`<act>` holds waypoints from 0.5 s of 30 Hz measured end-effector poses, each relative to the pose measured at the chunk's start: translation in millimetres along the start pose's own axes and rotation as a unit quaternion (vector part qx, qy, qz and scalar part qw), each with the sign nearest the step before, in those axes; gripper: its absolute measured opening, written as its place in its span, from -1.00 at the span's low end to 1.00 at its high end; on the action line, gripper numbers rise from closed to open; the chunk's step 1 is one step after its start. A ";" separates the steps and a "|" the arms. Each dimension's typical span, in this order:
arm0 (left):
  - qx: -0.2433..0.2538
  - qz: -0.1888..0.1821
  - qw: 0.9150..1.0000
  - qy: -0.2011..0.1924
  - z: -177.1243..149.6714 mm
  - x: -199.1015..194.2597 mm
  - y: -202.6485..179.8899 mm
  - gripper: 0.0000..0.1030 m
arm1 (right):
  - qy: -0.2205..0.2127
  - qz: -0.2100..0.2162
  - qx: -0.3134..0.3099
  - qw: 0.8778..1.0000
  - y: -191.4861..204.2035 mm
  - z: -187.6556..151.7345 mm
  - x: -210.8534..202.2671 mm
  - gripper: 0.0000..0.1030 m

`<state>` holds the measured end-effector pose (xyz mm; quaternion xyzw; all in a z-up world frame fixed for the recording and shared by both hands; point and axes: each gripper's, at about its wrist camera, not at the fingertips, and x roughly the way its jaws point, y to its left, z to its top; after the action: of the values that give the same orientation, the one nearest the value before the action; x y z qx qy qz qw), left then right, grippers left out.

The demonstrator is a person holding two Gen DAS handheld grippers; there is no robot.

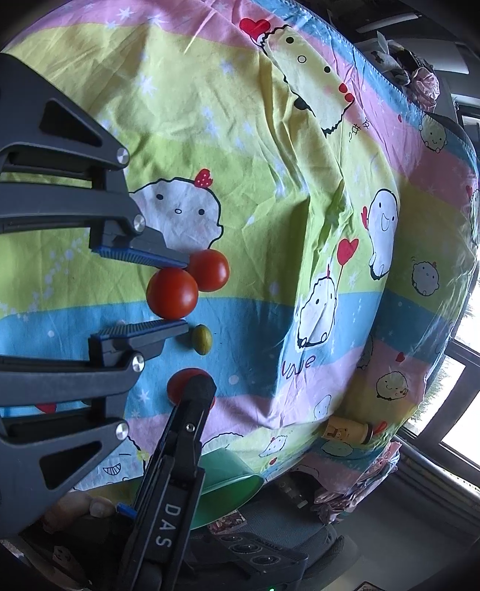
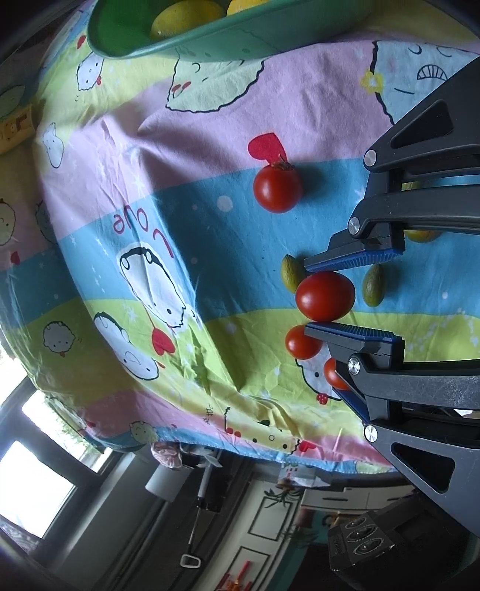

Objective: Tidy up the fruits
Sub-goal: 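Lift the cherry tomato with the right gripper and carry it toward the basin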

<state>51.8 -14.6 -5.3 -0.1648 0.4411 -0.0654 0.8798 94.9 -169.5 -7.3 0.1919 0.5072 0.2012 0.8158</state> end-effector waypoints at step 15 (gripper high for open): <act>0.026 -0.023 0.999 -0.010 3.5 -5.2 -27.1 -0.46 | -0.057 0.003 0.020 0.998 -17.2 5.3 -38.7 -0.42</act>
<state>52.2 -37.9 10.0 -0.1528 0.4269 -0.0952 0.8862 86.4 -204.8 15.0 0.2207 0.4635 0.1821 0.8386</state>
